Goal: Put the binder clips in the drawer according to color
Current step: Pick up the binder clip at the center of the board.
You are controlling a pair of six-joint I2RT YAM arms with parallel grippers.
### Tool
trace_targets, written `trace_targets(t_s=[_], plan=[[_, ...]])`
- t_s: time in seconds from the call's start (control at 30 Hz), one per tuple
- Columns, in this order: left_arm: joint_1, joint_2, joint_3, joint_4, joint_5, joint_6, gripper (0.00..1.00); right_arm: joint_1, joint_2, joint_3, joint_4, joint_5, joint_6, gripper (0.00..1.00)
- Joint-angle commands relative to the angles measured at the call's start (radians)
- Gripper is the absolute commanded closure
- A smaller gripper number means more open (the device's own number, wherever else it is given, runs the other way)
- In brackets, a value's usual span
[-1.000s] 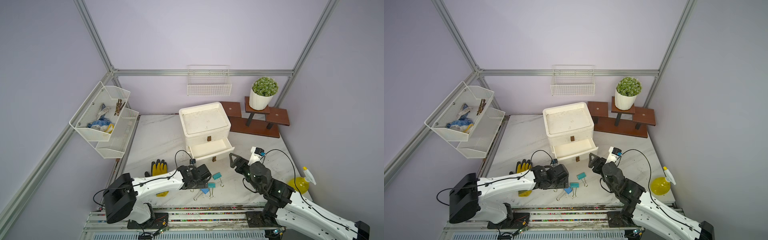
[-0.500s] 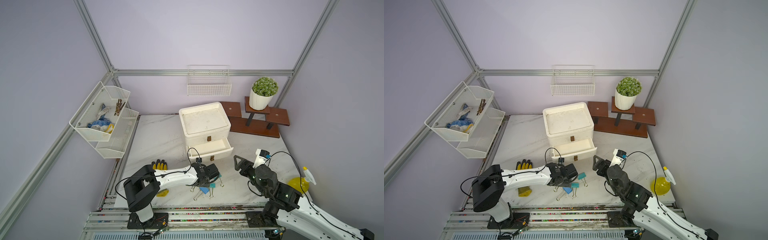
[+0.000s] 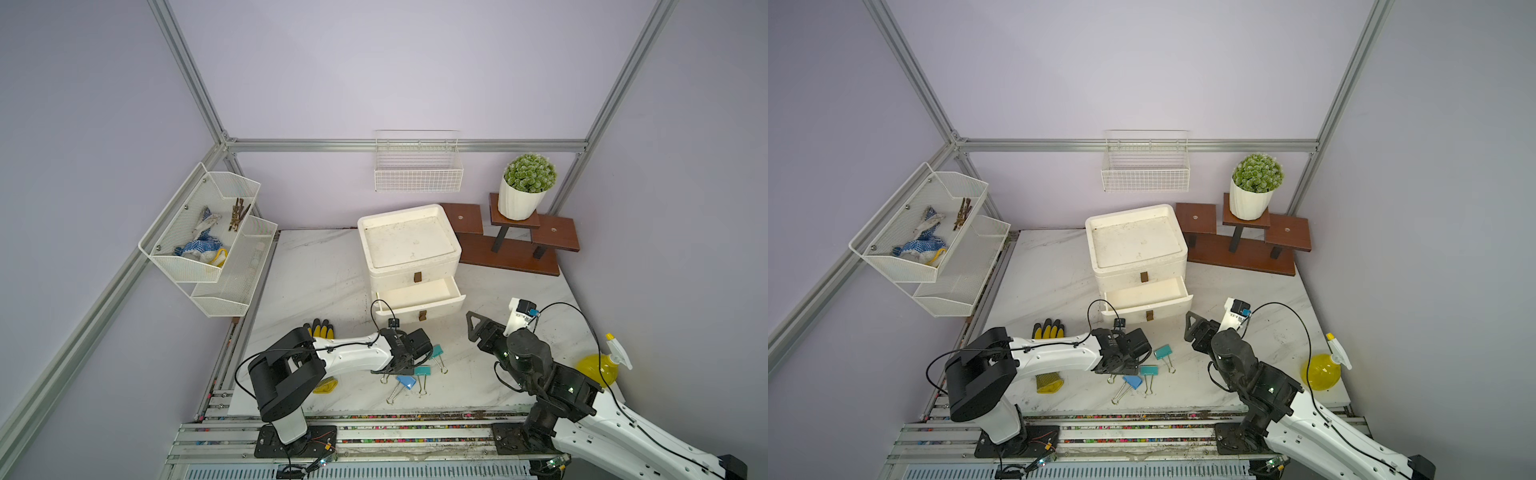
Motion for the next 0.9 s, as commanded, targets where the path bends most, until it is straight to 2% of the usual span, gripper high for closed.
trace_targets(t_s=[0.0, 0.3, 0.43, 0.57, 0.73, 0.87], plan=[[0.02, 0.026, 0.024, 0.059, -0.023, 0.039, 0.25, -0.001, -0.001, 0.016, 0.006, 0.0, -0.012, 0.18], [0.029, 0.028, 0.02, 0.062, -0.019, 0.034, 0.47, -0.001, -0.005, 0.011, 0.008, 0.0, -0.01, 0.2], [0.011, 0.004, 0.048, 0.025, -0.039, 0.041, 0.49, -0.002, -0.001, 0.011, 0.008, 0.0, -0.008, 0.2], [-0.059, -0.057, 0.148, -0.107, -0.113, 0.034, 0.5, -0.001, -0.011, 0.009, 0.004, 0.007, -0.004, 0.2], [-0.146, -0.216, 0.263, -0.23, -0.172, 0.007, 0.51, -0.002, -0.021, 0.019, 0.001, 0.019, -0.011, 0.2], [-0.152, -0.348, 0.337, -0.239, -0.25, 0.043, 0.51, -0.001, -0.02, 0.028, 0.003, 0.021, -0.016, 0.21]])
